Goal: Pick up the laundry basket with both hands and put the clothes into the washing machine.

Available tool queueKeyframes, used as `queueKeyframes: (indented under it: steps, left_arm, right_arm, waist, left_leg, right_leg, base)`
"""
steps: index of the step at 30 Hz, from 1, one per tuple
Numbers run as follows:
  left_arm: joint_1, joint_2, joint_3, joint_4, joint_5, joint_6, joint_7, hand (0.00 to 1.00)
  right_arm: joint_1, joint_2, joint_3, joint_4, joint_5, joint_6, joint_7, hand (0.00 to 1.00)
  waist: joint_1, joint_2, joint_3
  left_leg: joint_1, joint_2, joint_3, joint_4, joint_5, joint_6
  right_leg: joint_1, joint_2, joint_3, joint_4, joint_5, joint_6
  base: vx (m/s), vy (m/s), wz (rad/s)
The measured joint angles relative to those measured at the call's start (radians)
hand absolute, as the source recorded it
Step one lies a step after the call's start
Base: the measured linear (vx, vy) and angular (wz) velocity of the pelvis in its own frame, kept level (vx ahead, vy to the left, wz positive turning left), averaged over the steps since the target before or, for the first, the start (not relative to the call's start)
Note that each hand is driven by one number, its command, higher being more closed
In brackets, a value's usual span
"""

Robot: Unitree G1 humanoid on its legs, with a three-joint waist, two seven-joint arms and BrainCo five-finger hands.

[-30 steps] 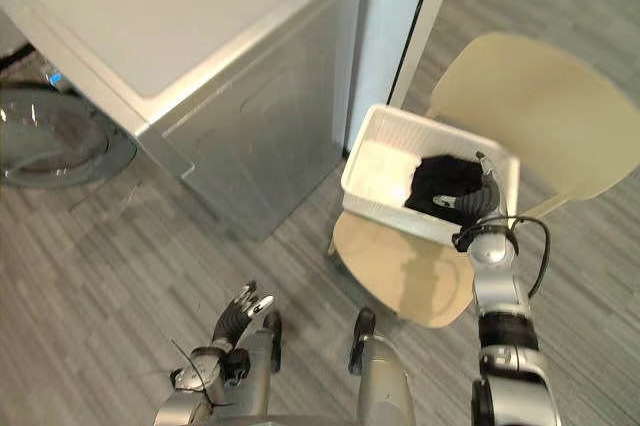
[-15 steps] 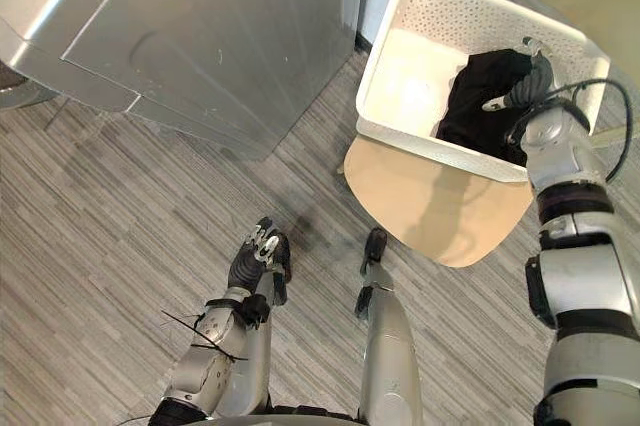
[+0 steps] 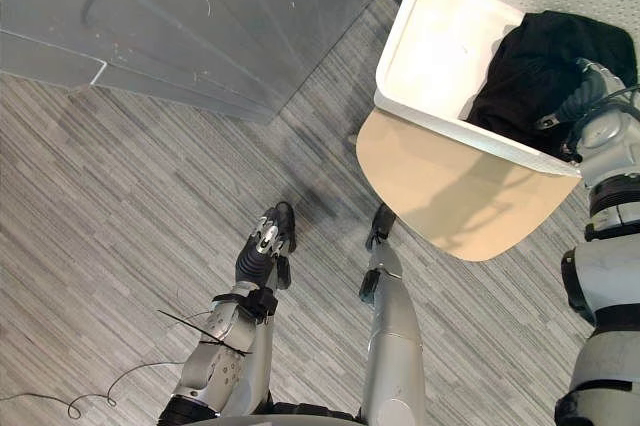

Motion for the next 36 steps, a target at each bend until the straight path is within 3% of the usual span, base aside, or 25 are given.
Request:
queueKeyframes:
  steps: [1,2,5,8,12,16,22,24,32,36]
  left_arm:
    - [-0.003,-0.002,-0.001,0.000,-0.002,0.000,-0.001,0.00]
    - [-0.009,-0.003,-0.001,0.001,-0.008,0.000,-0.009,0.00]
    - [-0.025,-0.005,0.000,0.002,-0.016,-0.002,-0.015,0.00]
    - [-0.056,-0.005,0.006,0.017,-0.038,-0.009,-0.015,0.00]
    - [-0.090,-0.004,0.019,0.028,-0.045,-0.033,-0.011,0.00]
    - [-0.093,-0.004,0.020,0.038,-0.044,-0.044,0.012,0.00]
    - [-0.107,-0.001,0.019,0.037,-0.036,-0.053,0.034,0.00]
    - [-0.106,0.016,0.016,0.032,-0.034,-0.056,0.042,0.00]
    - [-0.099,0.113,-0.070,-0.083,0.049,-0.063,0.049,0.00]
    - [-0.103,0.129,-0.097,-0.084,0.102,-0.062,0.048,0.00]
  right_arm:
    - [0.000,-0.001,0.000,0.002,0.001,0.000,0.003,0.00]
    - [0.002,0.001,0.003,0.010,0.007,-0.001,0.013,1.00]
    - [0.010,0.000,-0.006,0.010,0.078,-0.002,0.018,1.00]
    - [0.106,0.015,-0.164,-0.099,0.193,-0.027,0.005,1.00]
    - [0.215,0.139,-0.338,-0.192,0.389,-0.092,-0.058,1.00]
    - [0.348,0.241,-0.439,-0.278,0.461,-0.101,-0.087,1.00]
    - [0.526,0.299,-0.646,-0.489,0.468,-0.112,-0.184,1.00]
    - [0.592,0.334,-0.705,-0.578,0.468,-0.114,-0.213,1.00]
    - [0.835,0.450,-0.768,-0.882,0.457,-0.117,-0.226,1.00]
    - [0.906,0.505,-0.765,-0.996,0.446,-0.117,-0.222,1.00]
  waist:
    - [0.000,0.000,0.000]
    - [0.001,0.001,0.005]
    - [0.000,0.001,0.006]
    - [-0.001,0.001,0.006]
    - [-0.002,0.000,0.005]
    - [-0.005,0.000,0.004]
    - [-0.012,-0.003,0.002]
    - [-0.019,-0.019,-0.007]
    - [-0.031,-0.089,-0.076]
    - [-0.051,-0.104,-0.142]
  left_leg:
    - [-0.005,-0.002,0.000,0.000,0.002,0.002]
    - [-0.009,-0.004,0.000,0.000,0.003,0.002]
    - [-0.017,-0.009,-0.006,-0.004,0.004,0.003]
    - [-0.018,-0.009,-0.011,-0.015,0.014,0.003]
    - [0.002,-0.012,-0.011,-0.021,0.026,0.000]
    - [0.035,-0.014,-0.014,-0.008,0.025,0.001]
    - [0.077,-0.003,-0.029,0.058,-0.005,0.023]
    - [0.129,-0.004,-0.023,0.058,-0.012,0.026]
    - [0.327,-0.004,0.012,-0.002,-0.021,0.026]
    - [0.400,-0.008,0.025,-0.050,-0.022,0.023]
  right_leg:
    - [-0.007,-0.002,0.000,0.005,-0.001,-0.001]
    - [-0.011,-0.005,-0.001,0.008,-0.002,-0.002]
    - [-0.024,-0.012,-0.007,0.033,-0.015,-0.011]
    - [-0.024,-0.015,-0.020,0.038,-0.019,-0.013]
    - [-0.015,-0.017,-0.020,0.048,-0.019,-0.013]
    - [0.018,-0.027,-0.029,0.076,-0.041,-0.014]
    - [0.103,-0.022,-0.044,0.082,-0.050,-0.009]
    - [0.158,-0.023,-0.042,0.071,-0.052,-0.001]
    - [0.337,-0.012,-0.027,0.010,-0.048,0.010]
    - [0.407,0.001,-0.020,-0.050,-0.035,0.019]
  base:
    - [-0.01,0.002,0.08]
    - [0.00,0.000,0.06]
    - [0.00,-0.001,0.09]
    - [0.01,-0.008,0.12]
    - [0.02,-0.006,0.01]
    - [0.02,-0.005,0.08]
    - [-0.04,0.009,0.03]
    - [-0.05,0.010,-0.02]
    - [0.00,-0.027,-0.08]
    - [0.07,-0.011,-0.08]
